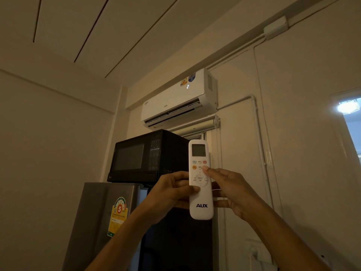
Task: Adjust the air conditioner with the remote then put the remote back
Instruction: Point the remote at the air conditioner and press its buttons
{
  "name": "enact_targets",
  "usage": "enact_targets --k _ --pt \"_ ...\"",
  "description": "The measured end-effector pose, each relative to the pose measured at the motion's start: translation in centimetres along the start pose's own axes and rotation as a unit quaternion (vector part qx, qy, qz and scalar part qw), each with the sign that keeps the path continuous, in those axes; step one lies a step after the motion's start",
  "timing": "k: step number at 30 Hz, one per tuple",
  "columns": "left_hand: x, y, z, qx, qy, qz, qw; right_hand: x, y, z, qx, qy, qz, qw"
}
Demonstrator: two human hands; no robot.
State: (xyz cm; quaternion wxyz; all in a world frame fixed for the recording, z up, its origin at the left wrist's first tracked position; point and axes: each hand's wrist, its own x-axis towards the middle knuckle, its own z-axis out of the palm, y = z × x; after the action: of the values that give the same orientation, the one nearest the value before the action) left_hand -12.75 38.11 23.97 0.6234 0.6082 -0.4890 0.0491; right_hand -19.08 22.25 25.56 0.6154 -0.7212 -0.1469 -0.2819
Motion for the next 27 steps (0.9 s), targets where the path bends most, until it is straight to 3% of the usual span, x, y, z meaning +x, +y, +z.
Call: enact_targets --k 12,27 --pt "-0.02 -0.07 0.38 0.003 0.012 0.006 1.0 -0.14 0.46 0.55 0.011 0.046 -0.007 0.999" --pt "-0.28 -0.12 0.05 -0.003 -0.003 0.002 1.0 -0.05 0.43 0.57 0.007 0.04 0.015 0.999"
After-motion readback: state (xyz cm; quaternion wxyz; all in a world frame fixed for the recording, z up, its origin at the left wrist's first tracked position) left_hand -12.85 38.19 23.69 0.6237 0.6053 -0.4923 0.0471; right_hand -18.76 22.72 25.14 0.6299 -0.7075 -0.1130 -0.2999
